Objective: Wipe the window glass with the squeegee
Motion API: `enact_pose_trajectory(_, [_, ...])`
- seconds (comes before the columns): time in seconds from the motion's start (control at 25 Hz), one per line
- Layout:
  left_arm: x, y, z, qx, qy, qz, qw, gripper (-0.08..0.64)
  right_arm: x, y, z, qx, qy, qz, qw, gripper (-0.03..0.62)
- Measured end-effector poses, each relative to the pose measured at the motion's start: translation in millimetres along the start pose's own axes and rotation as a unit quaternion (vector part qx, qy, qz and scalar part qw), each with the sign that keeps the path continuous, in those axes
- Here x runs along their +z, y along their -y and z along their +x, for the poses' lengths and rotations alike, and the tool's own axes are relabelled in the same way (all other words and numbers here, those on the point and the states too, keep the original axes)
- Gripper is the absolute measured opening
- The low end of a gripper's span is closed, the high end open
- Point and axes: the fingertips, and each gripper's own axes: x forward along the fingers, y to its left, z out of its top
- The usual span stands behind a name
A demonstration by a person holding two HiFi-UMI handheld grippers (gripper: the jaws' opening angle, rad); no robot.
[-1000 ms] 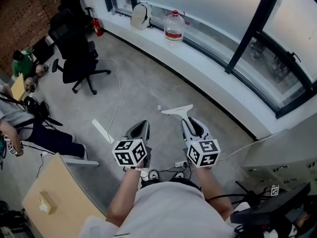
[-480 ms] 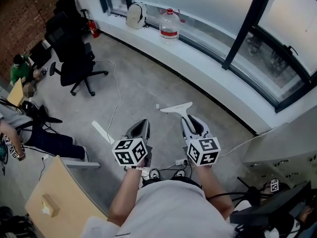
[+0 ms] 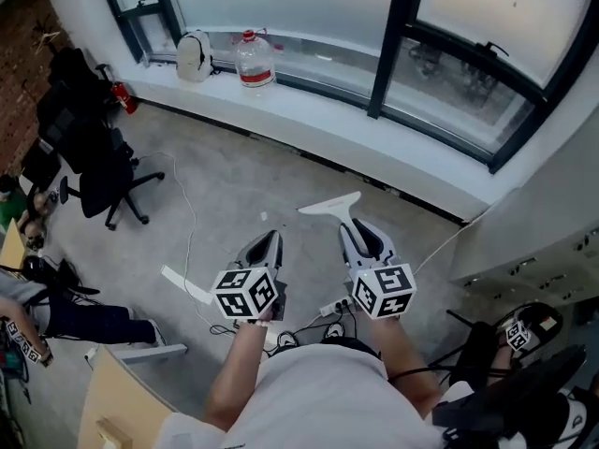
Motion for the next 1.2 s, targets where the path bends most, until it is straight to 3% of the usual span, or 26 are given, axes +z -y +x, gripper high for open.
enact_pose_trajectory(0.44, [-19, 143, 121, -0.111, -0.051, 0.050, 0.9913, -0.002, 12, 163, -79, -0.126, 0.027, 0.021, 0.991, 0.091])
enact_pose_trajectory(0.76, [-32, 181, 198, -0.180, -0.089, 0.080, 0.9764, -0.002, 5, 227, -84, -0.203, 0.043, 0.036, 0.978, 0.091])
enact_pose_trajectory(0.92, [-31, 199, 241, -0.222, -0.106, 0.093, 0.9649, -0.002, 9, 258, -78, -0.246, 0.050, 0.037, 0.967, 0.091])
enact_pose_trajectory(1.2, [7, 199, 319, -0.307, -0.145, 0.103, 0.9350, -0.002, 41, 286, -24, -0.333, 0.058, 0.036, 0.940, 0.091])
